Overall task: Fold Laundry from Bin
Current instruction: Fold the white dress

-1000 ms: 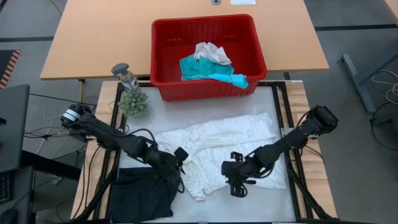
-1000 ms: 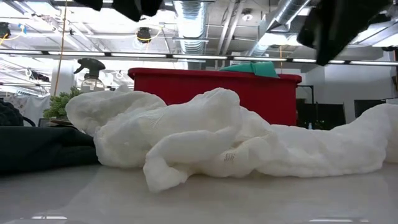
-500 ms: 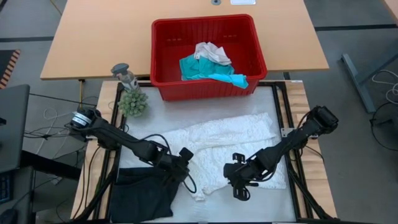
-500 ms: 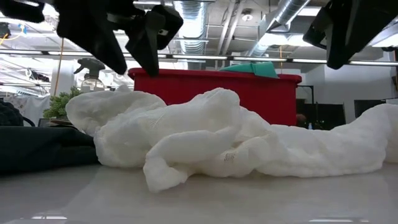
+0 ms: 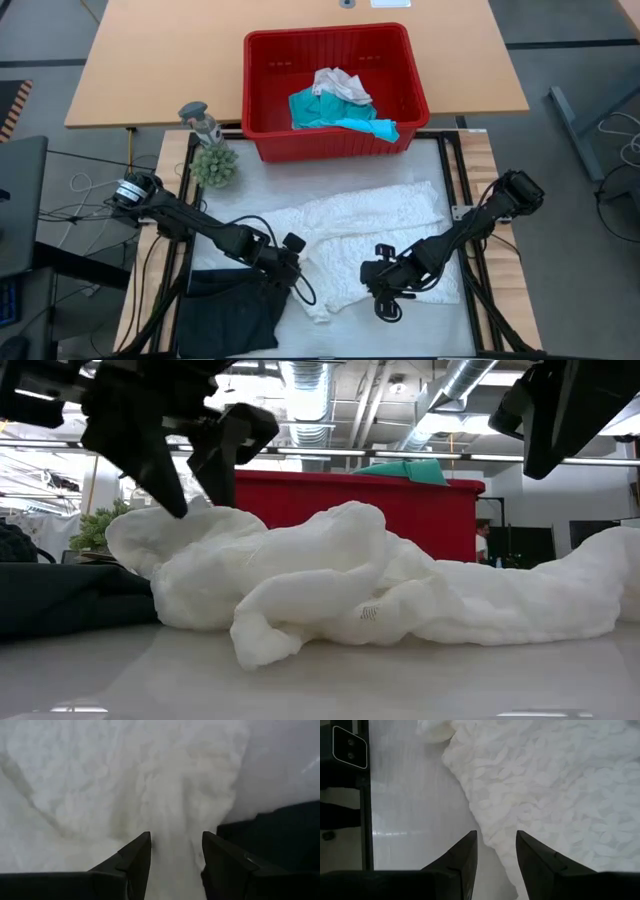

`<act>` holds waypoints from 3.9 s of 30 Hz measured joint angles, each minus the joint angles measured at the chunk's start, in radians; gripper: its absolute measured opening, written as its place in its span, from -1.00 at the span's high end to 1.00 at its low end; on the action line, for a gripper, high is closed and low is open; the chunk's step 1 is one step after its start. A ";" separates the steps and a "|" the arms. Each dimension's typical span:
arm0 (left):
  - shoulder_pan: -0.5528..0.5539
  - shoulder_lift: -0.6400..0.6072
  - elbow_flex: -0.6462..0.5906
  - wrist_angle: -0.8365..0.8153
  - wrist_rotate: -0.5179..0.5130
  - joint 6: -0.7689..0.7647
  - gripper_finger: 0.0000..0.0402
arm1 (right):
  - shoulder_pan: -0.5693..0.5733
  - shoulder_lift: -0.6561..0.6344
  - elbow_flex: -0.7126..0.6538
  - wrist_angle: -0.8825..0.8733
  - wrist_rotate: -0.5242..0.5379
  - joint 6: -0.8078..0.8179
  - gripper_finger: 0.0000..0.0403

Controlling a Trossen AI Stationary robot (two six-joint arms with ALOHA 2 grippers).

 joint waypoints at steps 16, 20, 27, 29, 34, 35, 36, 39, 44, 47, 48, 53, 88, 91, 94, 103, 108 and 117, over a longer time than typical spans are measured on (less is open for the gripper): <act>-0.004 -0.001 -0.024 -0.205 0.003 -0.057 0.83 | -0.002 0.000 0.000 -0.005 0.002 0.020 0.21; -0.004 -0.011 -0.007 -0.288 -0.013 -0.054 0.97 | -0.002 0.000 0.000 -0.019 0.024 0.038 0.21; -0.006 -0.015 0.113 -0.525 -0.054 0.023 0.99 | -0.007 0.012 0.000 -0.112 0.034 0.141 0.23; -0.007 -0.021 0.134 -0.566 -0.056 0.033 0.99 | -0.007 0.021 -0.006 -0.160 0.030 0.186 0.28; -0.007 -0.038 0.139 -0.639 -0.060 0.068 0.99 | 0.002 0.038 -0.064 -0.143 0.023 0.261 0.39; -0.007 -0.038 0.139 -0.644 -0.064 0.082 0.99 | 0.002 0.041 -0.073 -0.139 0.023 0.282 0.40; -0.007 -0.037 0.139 -0.655 -0.073 0.098 0.99 | 0.002 0.042 -0.082 -0.137 0.023 0.305 0.41; -0.006 -0.037 0.139 -0.678 -0.121 0.158 0.99 | 0.002 0.043 -0.112 -0.138 0.005 0.362 0.42; 0.012 -0.045 0.139 -0.744 -0.161 0.234 0.99 | 0.001 0.048 -0.162 -0.135 -0.061 0.422 0.42; 0.022 -0.060 0.139 -0.794 -0.159 0.239 0.99 | 0.002 0.048 -0.202 -0.093 -0.094 0.438 0.42; 0.024 -0.071 0.139 -0.808 -0.162 0.241 0.99 | 0.003 0.049 -0.210 -0.086 -0.099 0.438 0.42; 0.025 -0.120 0.140 -0.818 -0.160 0.272 0.99 | 0.005 0.048 -0.217 -0.076 -0.110 0.438 0.43; -0.247 -0.084 0.111 -0.291 -0.127 -0.084 0.54 | 0.023 0.048 -0.217 -0.067 -0.112 0.410 0.42; -0.252 -0.034 0.111 -0.277 -0.184 -0.095 0.54 | 0.034 0.048 -0.217 -0.067 -0.112 0.410 0.42; -0.244 0.007 0.111 -0.267 -0.206 -0.113 0.54 | 0.043 0.048 -0.217 -0.067 -0.112 0.410 0.42; -0.206 0.018 0.111 -0.254 -0.140 -0.148 0.62 | 0.054 0.048 -0.217 -0.067 -0.112 0.418 0.42; -0.206 0.018 0.111 -0.253 -0.076 -0.180 0.96 | 0.053 0.048 -0.217 -0.067 -0.112 0.435 0.42; -0.215 0.015 0.266 -0.516 -0.115 -0.198 1.00 | 0.053 0.045 -0.274 -0.047 -0.112 0.552 0.42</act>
